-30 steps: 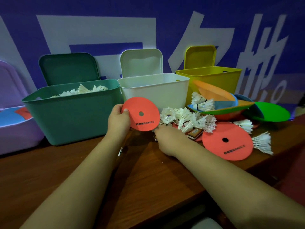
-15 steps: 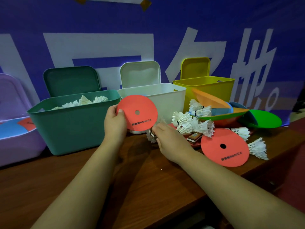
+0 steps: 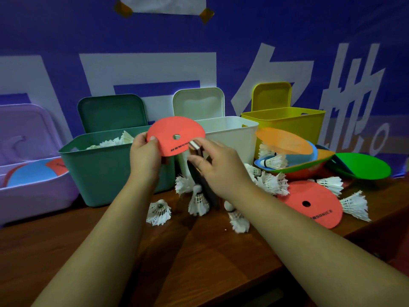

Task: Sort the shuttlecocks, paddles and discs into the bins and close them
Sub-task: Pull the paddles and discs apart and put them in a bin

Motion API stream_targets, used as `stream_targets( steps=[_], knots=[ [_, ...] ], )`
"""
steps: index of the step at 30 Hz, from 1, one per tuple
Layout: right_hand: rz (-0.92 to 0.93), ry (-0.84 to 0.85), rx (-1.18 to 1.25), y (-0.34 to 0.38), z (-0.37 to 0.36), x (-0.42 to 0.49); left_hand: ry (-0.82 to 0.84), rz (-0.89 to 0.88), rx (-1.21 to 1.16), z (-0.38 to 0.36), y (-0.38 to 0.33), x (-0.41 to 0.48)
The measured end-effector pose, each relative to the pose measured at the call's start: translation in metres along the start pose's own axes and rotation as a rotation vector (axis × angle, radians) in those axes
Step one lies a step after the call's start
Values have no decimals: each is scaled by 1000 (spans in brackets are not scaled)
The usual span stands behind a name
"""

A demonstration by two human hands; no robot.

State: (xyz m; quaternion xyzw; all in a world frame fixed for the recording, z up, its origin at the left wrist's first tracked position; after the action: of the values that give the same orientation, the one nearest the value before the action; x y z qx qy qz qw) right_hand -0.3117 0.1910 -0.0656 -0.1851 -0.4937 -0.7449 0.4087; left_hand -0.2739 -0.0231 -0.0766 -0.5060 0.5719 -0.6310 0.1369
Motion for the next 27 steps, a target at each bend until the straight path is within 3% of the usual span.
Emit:
stream_targets(
  steps=[4, 6, 22, 27],
  knots=[
    [-243, 8, 262, 0, -3, 10, -29, 17, -24, 32, -16, 1],
    [-266, -3, 301, 4, -8, 9, -48, 17, -32, 52, -23, 0],
    [-121, -103, 479, 80, -68, 27, -303, -84, 3, 219, -67, 1],
    [-38, -61, 514, 111, -89, 35, -388, -96, -15, 261, -76, 14]
  ],
)
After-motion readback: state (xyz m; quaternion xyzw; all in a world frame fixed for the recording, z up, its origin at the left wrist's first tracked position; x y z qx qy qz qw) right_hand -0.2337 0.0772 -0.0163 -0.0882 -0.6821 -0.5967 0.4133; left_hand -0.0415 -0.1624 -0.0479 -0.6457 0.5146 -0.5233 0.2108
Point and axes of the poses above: each hand's wrist, its own x-axis towards the middle knuckle, its own z-axis out of the back of the hand, y = z × x, the point moved 6 cm from there along x, towards the middle knuckle, and after that the axes turned 10 degrees about -z, right-handed, at the moved point
